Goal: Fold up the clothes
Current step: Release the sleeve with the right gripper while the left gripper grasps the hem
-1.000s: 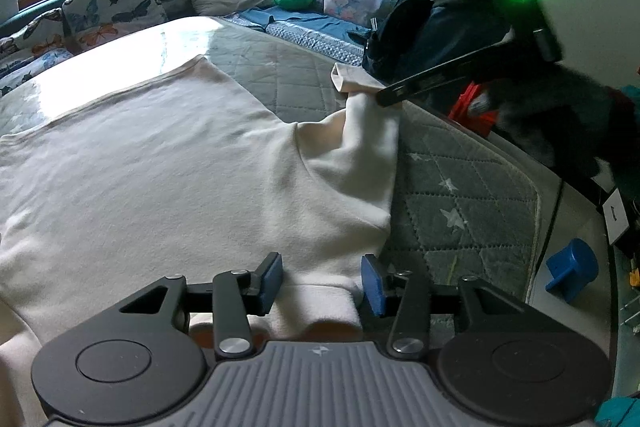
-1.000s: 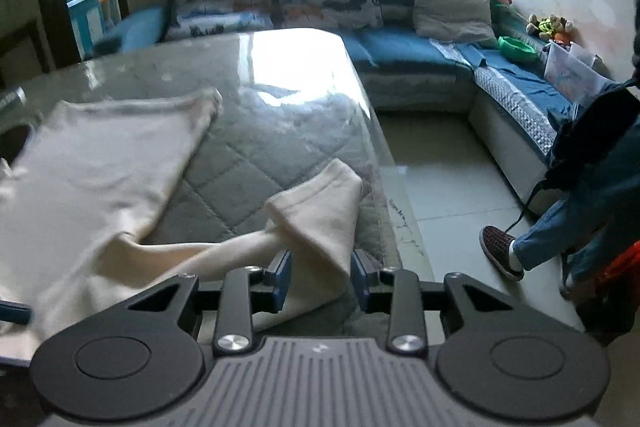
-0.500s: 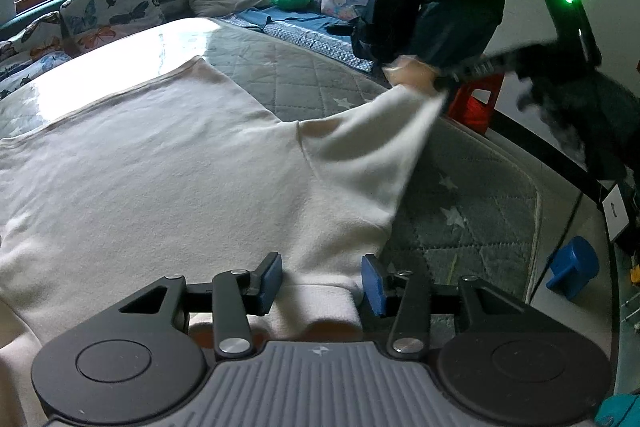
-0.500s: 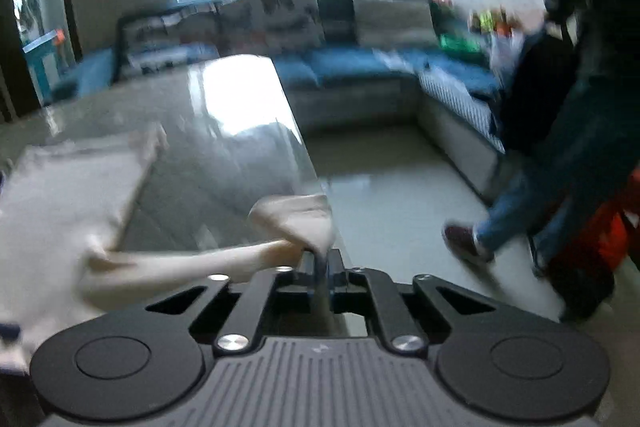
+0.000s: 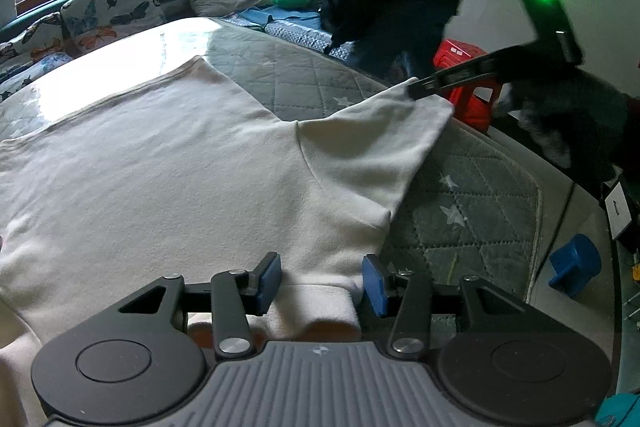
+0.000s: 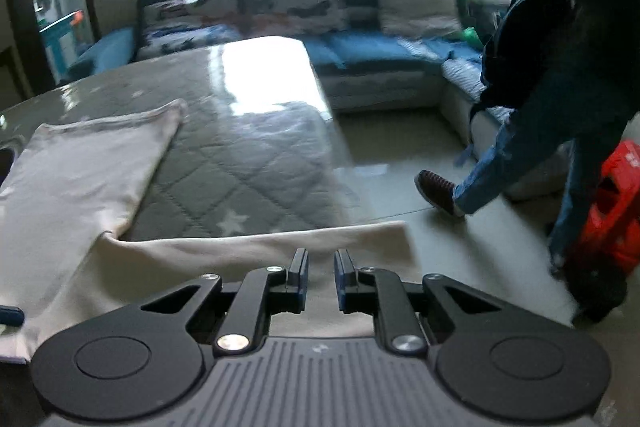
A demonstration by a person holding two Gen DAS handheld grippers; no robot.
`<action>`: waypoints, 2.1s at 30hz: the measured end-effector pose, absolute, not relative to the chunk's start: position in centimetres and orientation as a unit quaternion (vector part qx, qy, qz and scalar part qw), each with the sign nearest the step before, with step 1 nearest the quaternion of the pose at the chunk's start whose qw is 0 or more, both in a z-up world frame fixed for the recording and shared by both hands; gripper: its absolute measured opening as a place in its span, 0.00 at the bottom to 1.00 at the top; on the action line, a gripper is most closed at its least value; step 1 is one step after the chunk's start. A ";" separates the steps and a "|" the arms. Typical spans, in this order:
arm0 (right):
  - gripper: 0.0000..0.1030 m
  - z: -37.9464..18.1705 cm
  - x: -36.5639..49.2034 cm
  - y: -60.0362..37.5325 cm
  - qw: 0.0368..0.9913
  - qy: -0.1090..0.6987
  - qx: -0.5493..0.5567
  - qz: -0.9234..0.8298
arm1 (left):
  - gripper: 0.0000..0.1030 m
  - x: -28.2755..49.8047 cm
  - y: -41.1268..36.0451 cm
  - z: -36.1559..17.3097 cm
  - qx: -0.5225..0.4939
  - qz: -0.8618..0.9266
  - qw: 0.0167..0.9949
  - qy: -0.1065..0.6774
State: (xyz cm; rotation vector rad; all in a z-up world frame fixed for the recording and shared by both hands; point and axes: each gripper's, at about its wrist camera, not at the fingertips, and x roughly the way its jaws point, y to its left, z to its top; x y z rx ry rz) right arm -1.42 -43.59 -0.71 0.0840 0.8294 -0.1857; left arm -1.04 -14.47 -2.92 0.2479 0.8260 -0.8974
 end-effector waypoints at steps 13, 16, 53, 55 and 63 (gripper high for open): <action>0.19 -0.7 0.0 -41.6 0.913 0.399 0.037 -0.075 | 0.49 -1.1 -14.3 -2.6 0.111 -0.416 0.813 0.392; 0.25 -0.6 -1.0 -40.0 0.915 0.398 0.035 -0.045 | 0.49 -1.2 -14.2 -2.6 0.109 -0.413 0.814 0.394; 0.36 -1.3 -2.3 -34.9 0.909 0.417 0.014 0.017 | 0.29 8.6 0.1 -1.5 0.061 -0.113 0.908 0.399; 0.37 -1.3 -2.2 -34.9 0.908 0.418 0.014 0.017 | 0.28 8.7 0.2 -2.0 0.067 -0.115 0.906 0.401; 0.37 -1.3 -2.0 -34.8 0.908 0.419 0.011 0.015 | 0.18 8.9 0.1 -2.6 0.075 -0.117 0.905 0.403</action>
